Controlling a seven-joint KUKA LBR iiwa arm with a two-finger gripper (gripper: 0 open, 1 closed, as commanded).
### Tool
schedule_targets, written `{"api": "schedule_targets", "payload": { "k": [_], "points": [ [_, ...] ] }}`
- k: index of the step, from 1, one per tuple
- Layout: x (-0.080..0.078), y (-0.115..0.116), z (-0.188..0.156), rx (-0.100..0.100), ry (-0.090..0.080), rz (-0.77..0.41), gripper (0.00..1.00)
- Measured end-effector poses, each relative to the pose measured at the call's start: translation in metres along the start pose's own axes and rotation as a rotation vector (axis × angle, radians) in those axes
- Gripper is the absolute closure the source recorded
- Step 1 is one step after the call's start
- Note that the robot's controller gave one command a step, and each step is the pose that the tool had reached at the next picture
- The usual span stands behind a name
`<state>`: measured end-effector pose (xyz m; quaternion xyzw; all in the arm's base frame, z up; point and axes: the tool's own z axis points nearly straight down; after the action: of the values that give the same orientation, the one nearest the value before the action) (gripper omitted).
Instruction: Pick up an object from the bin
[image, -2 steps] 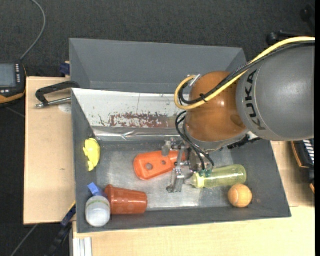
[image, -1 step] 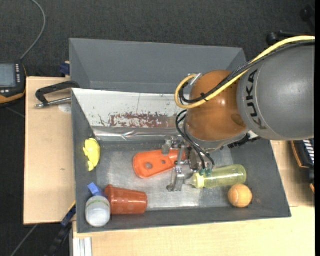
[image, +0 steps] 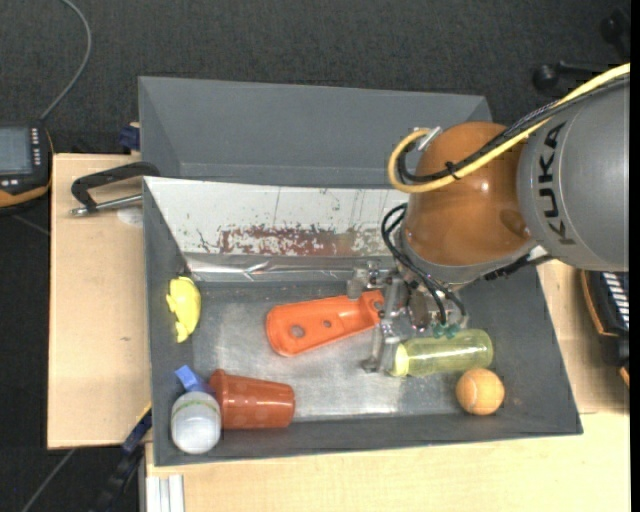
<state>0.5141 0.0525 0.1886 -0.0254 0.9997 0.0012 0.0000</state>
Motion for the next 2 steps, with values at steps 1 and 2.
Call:
{"api": "schedule_targets", "payload": {
  "k": [1,2],
  "points": [
    [-0.004,-0.013,0.044,0.001,-0.006,-0.133,0.00],
    [-0.021,-0.011,0.104,0.001,-0.005,-0.291,0.00]
  ]
}}
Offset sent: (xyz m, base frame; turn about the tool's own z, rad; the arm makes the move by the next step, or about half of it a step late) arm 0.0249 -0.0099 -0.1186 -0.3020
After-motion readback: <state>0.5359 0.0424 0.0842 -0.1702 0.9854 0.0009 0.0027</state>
